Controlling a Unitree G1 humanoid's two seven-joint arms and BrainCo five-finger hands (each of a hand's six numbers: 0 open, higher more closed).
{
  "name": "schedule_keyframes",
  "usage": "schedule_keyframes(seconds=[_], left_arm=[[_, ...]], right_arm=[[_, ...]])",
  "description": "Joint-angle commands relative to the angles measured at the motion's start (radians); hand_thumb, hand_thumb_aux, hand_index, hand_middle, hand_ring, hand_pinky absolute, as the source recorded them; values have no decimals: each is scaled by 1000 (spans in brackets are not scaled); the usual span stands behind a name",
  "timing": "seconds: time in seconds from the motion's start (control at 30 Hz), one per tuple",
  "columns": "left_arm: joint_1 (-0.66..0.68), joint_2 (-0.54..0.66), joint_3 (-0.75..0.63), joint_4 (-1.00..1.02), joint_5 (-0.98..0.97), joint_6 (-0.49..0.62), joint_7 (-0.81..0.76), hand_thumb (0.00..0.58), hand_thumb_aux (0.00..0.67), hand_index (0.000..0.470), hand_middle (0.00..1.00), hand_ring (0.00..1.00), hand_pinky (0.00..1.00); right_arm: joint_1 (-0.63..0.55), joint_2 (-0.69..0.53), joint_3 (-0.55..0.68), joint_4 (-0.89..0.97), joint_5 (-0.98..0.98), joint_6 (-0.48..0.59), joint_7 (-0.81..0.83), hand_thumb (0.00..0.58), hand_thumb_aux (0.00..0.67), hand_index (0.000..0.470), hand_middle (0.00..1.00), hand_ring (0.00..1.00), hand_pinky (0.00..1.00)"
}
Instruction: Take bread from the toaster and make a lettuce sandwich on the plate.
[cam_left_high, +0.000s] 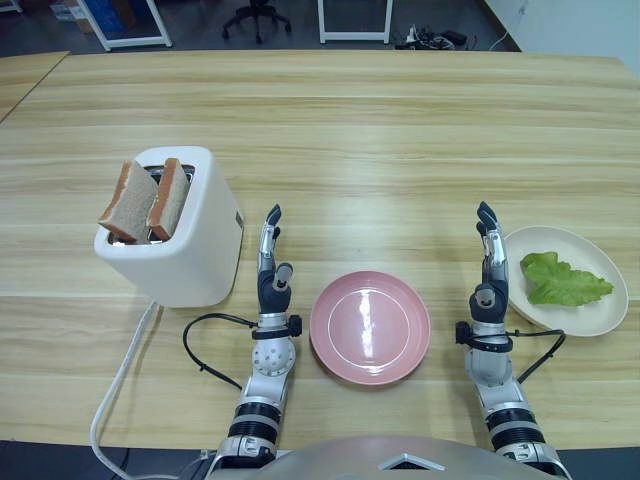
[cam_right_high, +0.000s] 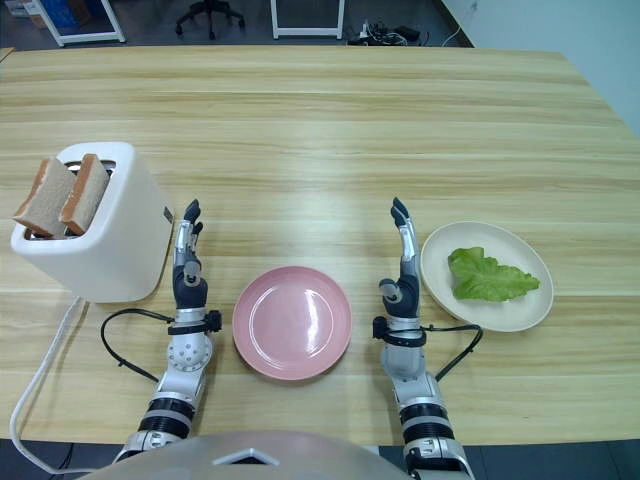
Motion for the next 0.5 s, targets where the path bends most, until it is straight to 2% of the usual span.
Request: schedule_keyframes(seconds=[0.03, 0.2, 0.33, 0.37, 0.43, 0.5], left_arm=[[6, -9, -1, -21, 14, 24, 30, 0, 0, 0, 0, 0, 0], [-18, 5, 16, 13, 54, -24, 111, 0, 0, 0, 0, 0, 0], [9, 30, -19, -27, -12, 18, 17, 0, 0, 0, 0, 0, 0], [19, 53, -26, -46, -23, -27, -2, 0, 0, 0, 0, 0, 0], [51, 89, 5, -160, -51, -53, -27, 0, 0, 0, 0, 0, 0], [72, 123, 109, -292, 10, -20, 14, 0, 0, 0, 0, 0, 0]], right_arm=[[40, 15, 4, 31, -37, 3, -37, 0, 0, 0, 0, 0, 0], [34, 7, 12, 30, -57, 1, -60, 0, 0, 0, 0, 0, 0], [30, 4, 19, 34, -68, 2, -75, 0, 0, 0, 0, 0, 0], [29, 3, 21, 36, -71, 3, -80, 0, 0, 0, 0, 0, 0], [28, 0, 23, 40, -76, 6, -87, 0, 0, 0, 0, 0, 0], [25, -5, 23, 47, -77, 8, -94, 0, 0, 0, 0, 0, 0]])
